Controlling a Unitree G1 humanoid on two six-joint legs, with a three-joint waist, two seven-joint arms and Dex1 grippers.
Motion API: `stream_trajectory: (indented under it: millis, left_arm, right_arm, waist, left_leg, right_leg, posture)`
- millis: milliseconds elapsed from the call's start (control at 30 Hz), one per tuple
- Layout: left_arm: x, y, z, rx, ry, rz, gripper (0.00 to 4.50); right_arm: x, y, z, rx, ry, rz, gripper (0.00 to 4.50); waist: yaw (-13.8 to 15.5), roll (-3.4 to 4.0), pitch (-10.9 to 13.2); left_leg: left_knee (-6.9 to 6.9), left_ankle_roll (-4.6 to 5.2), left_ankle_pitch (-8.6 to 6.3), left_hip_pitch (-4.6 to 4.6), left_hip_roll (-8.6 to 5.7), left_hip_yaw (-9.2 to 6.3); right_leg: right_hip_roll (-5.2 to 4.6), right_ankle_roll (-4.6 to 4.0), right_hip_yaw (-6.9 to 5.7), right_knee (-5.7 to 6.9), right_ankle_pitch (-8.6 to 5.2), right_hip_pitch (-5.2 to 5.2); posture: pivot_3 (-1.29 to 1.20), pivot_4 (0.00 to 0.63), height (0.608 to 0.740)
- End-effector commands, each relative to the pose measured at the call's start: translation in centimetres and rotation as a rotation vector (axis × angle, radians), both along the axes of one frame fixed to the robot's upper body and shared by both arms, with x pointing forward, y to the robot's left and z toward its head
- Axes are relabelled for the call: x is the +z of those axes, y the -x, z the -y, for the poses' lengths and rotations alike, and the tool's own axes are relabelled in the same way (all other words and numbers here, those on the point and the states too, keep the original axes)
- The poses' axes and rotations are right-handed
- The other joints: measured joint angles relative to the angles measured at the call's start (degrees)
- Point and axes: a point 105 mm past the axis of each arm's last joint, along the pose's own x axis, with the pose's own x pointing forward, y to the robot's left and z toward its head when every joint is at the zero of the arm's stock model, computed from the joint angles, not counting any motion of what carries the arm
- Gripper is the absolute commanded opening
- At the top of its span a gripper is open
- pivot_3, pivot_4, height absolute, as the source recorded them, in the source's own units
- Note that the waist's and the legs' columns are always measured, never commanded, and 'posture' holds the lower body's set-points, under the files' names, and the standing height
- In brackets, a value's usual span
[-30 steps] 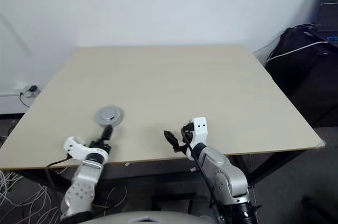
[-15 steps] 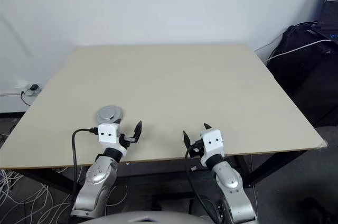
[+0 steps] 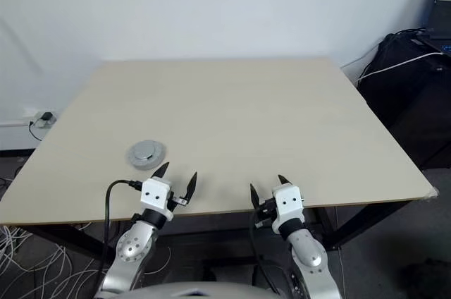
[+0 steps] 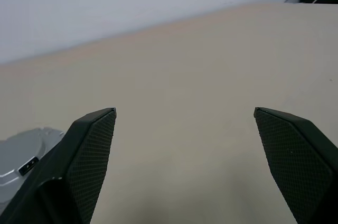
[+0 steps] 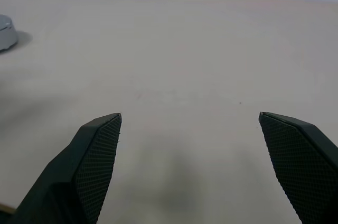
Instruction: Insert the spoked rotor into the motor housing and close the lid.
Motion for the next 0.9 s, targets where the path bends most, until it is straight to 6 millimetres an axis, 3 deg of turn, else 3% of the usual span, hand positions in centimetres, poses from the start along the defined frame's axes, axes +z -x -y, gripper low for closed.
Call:
stream_trajectory:
  millis: [33,900]
  left_arm:
    - [0.87,-0.37,0.02,-0.002,0.044,0.025,4.44]
    - [0.83,-1.06,-0.14,0.029,0.082,0.004,4.44]
  right_arm:
    - [0.65,-0.36,0.16,-0.02,-0.01,0.025,4.5]
    - [0.49,-0.46,0.11,-0.028,-0.011,0.003,4.5]
  waist:
    - [0.0,0.0,0.0]
    - [0.0,-0.01,-0.02]
  left_leg:
    - [0.0,0.0,0.0,0.0,0.0,0.0]
    - [0.01,0.01,0.01,0.03,-0.01,0.0]
  right_leg:
    - [-0.01,0.01,0.0,0.0,0.0,0.0]
    - [0.05,0.0,-0.04,0.0,0.0,0.03]
  posture:
    - [0.0,0.0,0.74]
    - [0.0,0.0,0.74]
